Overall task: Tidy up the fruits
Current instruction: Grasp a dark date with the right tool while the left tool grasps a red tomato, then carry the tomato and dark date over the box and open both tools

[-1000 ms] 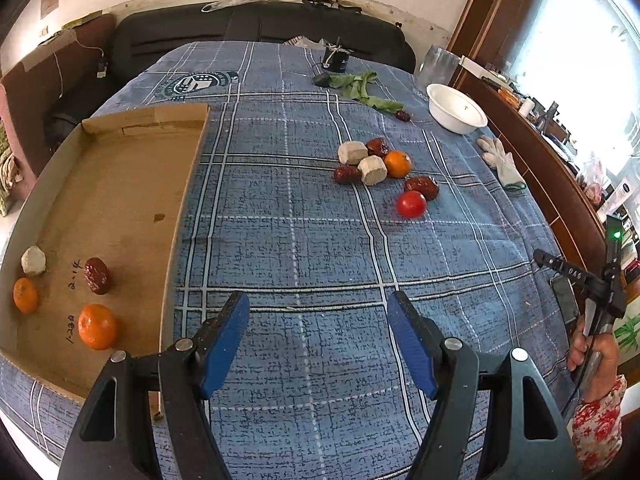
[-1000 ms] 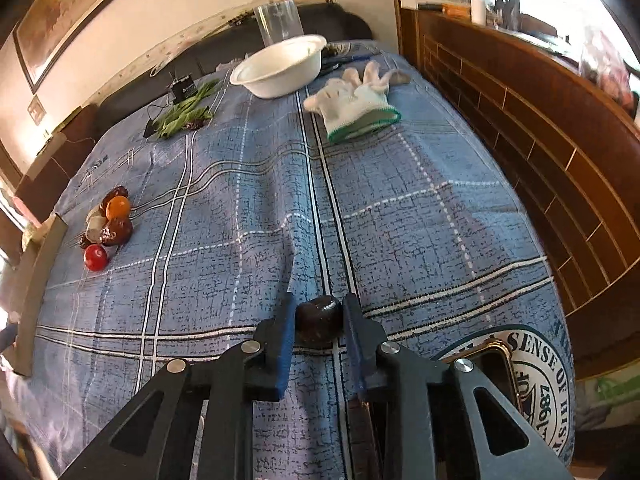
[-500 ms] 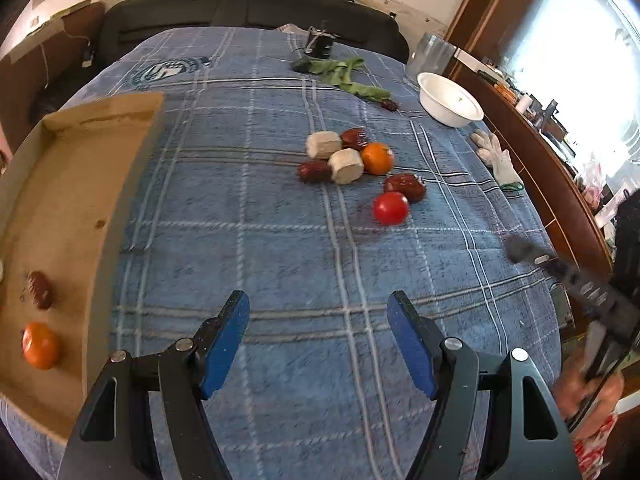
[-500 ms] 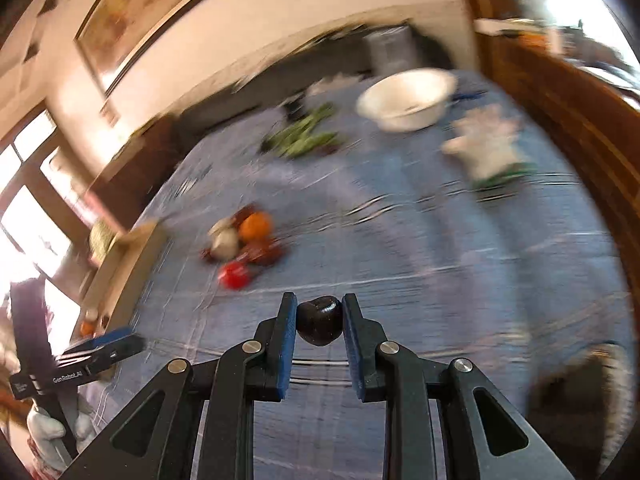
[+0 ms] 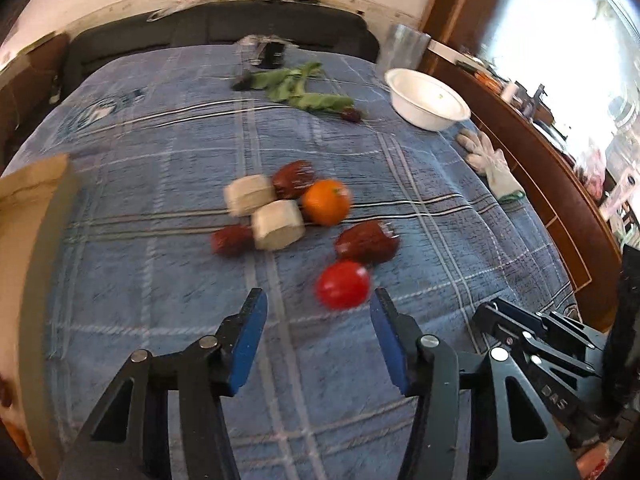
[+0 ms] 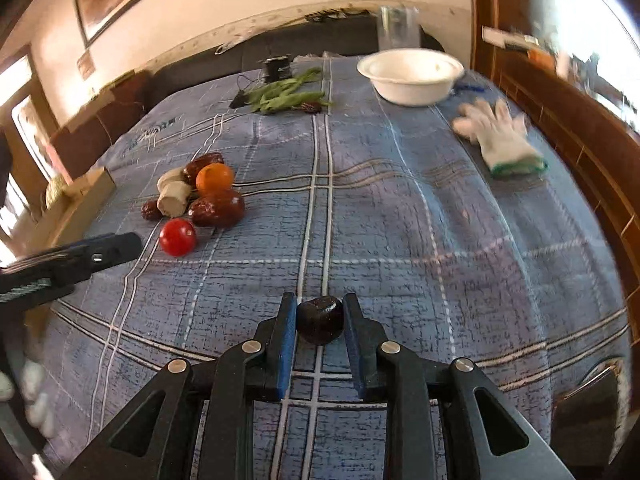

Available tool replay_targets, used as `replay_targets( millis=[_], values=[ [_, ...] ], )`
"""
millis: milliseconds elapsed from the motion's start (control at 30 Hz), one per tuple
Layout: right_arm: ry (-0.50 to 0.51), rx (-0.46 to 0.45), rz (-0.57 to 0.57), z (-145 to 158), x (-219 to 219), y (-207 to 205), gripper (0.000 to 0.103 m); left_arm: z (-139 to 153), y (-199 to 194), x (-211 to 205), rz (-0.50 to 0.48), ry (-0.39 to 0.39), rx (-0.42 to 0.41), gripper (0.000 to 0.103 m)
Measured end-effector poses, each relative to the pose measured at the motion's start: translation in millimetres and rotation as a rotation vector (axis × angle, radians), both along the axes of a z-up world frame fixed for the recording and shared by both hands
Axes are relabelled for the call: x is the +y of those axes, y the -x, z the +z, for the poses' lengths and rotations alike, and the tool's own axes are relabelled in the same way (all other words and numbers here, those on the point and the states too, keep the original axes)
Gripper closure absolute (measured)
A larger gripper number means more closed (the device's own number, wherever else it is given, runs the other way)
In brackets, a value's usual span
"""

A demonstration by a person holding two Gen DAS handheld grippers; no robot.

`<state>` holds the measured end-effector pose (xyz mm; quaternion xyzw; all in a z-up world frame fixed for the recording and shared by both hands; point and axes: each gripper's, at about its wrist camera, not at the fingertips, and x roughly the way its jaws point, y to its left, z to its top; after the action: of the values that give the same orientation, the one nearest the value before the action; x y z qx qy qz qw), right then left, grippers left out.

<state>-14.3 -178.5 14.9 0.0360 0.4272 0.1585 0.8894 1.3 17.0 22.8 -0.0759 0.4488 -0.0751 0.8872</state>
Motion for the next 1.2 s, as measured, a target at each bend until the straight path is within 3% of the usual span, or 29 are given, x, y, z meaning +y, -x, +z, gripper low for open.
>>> replay_targets(
  millis=[133, 167, 200, 267, 600, 767, 900, 1200],
  values=[
    [0.0, -0.001, 0.007, -0.8, 0.4, 0.9, 0.077, -10.3, -11.1, -18.5, -0.035, -0.034, 0.012, 0.054],
    [0.003, -0.003, 0.009, -0.6, 1.1, 1.6, 0.077, -12.2, -12.4, -21.2, -0.039, -0.045, 0.013, 0.059],
    [0.007, -0.005, 0.012, -0.7, 1.1, 2.2, 0.076, -15.2, -14.2, -24.9, -0.037, -0.074, 0.018, 0.073],
    [0.016, -0.008, 0.016, -1.0, 2.3, 2.7, 0.076, -15.0, -12.9, -26.0, -0.034, -0.097, 0.005, 0.073],
    [0.05, -0.036, 0.012, 0.3, 10.6, 5.6, 0.078, 15.9, 32.2, 14.6, 0.014, -0.021, -0.04, 0.072],
    [0.05, -0.048, 0.05, 9.8, 24.7, 16.5, 0.078, 38.0, 74.8, 69.0, 0.071, -0.069, -0.087, 0.072],
    [0.045, -0.086, 0.108, 28.2, 47.7, 29.5, 0.078, 49.8, 106.1, 141.8, 0.205, -0.105, -0.093, 0.072],
    [-0.08, -0.059, 0.325, 71.0, 147.3, 43.8, 0.077, 60.4, 141.6, 272.3, 0.436, -0.044, -0.043, 0.072]
  ],
)
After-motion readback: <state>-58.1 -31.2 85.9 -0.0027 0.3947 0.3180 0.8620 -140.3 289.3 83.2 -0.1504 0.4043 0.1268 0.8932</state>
